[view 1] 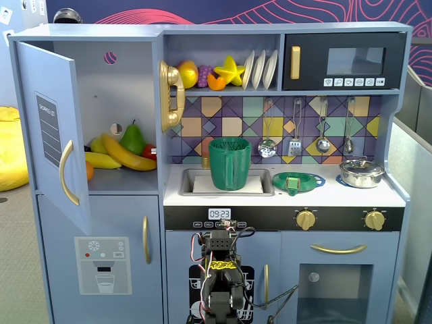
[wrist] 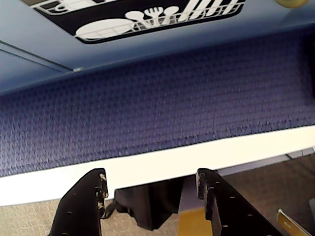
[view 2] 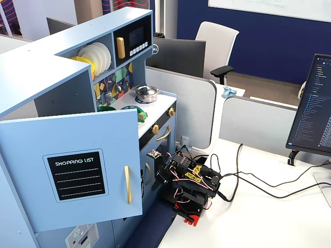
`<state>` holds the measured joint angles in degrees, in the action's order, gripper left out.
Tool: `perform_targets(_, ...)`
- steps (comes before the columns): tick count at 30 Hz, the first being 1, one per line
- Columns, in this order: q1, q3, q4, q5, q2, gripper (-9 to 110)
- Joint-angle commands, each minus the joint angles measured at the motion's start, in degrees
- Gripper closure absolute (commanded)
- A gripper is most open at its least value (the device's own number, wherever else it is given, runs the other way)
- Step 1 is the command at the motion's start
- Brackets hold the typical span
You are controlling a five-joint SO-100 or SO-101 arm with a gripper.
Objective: Pick up the green pineapple from the left cabinet and place it in the green recipient
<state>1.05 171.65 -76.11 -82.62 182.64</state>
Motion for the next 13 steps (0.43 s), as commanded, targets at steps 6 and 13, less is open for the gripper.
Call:
perform_targets(6,0.0,0.0,-11.5,-3.1,-0.6,86)
perform_targets(13,-0.5,0.0,-11.7,-4.1,-0.5,86)
